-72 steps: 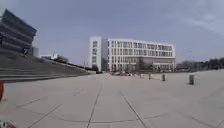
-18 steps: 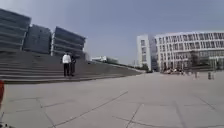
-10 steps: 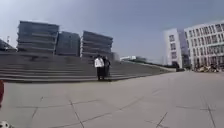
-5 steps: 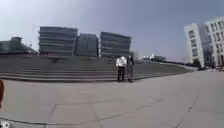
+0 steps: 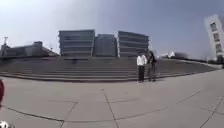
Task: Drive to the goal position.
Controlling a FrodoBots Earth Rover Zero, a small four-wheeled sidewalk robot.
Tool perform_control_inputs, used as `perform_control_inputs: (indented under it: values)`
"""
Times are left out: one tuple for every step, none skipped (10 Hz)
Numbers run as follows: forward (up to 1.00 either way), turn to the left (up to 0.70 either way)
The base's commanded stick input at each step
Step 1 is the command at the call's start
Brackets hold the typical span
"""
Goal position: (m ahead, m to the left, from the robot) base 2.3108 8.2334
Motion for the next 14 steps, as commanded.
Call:
perform_control_inputs:
  values:
    - [0.0,0.7]
    - [0.0,0.7]
    - [0.0,0.7]
    - [0.0,0.7]
    - [0.0,0.7]
    - [0.0,0.7]
    - [0.0,0.7]
    - [0.0,0.7]
    - [0.0,0.7]
    - [0.0,0.7]
    - [0.0,0.7]
    - [0.0,0.7]
    - [0.0,0.7]
    - [0.0,0.7]
